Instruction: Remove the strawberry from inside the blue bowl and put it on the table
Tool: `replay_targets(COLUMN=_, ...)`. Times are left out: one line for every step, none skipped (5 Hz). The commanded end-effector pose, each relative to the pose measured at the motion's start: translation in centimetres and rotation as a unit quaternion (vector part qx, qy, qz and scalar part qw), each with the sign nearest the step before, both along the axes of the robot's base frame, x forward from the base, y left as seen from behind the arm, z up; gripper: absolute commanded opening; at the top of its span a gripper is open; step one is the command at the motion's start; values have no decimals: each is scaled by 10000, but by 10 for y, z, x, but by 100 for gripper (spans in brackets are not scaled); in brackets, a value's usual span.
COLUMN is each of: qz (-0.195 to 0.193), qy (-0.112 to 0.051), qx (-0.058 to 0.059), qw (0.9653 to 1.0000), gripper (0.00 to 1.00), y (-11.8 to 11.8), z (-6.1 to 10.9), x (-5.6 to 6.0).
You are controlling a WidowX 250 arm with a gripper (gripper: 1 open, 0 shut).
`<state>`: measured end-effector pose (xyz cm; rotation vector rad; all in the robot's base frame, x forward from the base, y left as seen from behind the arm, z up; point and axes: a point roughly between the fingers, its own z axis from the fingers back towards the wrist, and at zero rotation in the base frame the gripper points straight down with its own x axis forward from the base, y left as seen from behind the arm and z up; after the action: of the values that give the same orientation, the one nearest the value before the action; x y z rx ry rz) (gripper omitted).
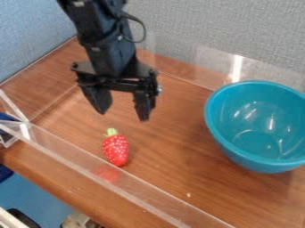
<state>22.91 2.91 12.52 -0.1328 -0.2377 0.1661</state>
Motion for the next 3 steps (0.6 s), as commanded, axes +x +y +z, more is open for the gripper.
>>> replay_targets(qz=138, qy=-246, qx=98, qw=9996, gripper=100, y=12, z=7, x=1)
replay_targets(qz=265, qy=-189, qx=147, qw=9994, gripper=100, y=22, z=-2, x=0)
replay_targets(qz=356, qy=-110, qx=209, qw=9991, gripper=100, y=32, z=-14, x=1)
